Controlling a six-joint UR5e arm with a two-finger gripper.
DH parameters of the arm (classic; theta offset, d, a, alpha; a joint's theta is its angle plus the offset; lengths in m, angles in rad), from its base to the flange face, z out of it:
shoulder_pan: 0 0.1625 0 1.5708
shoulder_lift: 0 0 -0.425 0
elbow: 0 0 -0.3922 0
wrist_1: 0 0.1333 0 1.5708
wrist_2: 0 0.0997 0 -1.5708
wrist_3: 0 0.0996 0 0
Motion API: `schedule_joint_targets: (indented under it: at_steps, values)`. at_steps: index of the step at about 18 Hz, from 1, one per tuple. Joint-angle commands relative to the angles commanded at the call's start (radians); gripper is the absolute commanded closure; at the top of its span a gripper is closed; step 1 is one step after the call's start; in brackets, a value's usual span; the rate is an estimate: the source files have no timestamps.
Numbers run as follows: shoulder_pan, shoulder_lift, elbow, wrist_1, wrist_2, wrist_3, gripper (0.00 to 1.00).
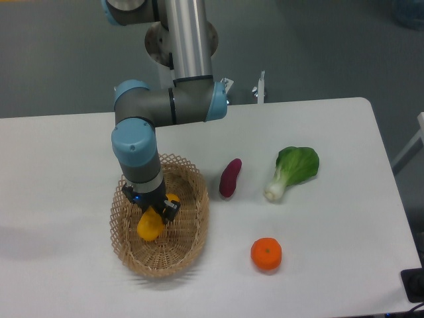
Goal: Pick up the mango from the basket
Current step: 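Close the gripper fingers on the yellow mango, then lift the mango out of the basket and carry it beside the bok choy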
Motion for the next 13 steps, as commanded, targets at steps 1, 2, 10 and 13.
schedule_joint_targets:
  at_steps: [1, 2, 10, 13]
  values:
    - [0.000, 0.003, 0.005, 0.000, 0.000, 0.003, 0.51]
    - [0.002, 0.006, 0.014, 0.002, 0.002, 0.006, 0.51]
    - [0.129, 0.119, 0.054, -0.020, -0.014, 0.123, 0.51]
    - [0.188, 0.126, 0.077, -0.023, -0.038, 0.210, 0.51]
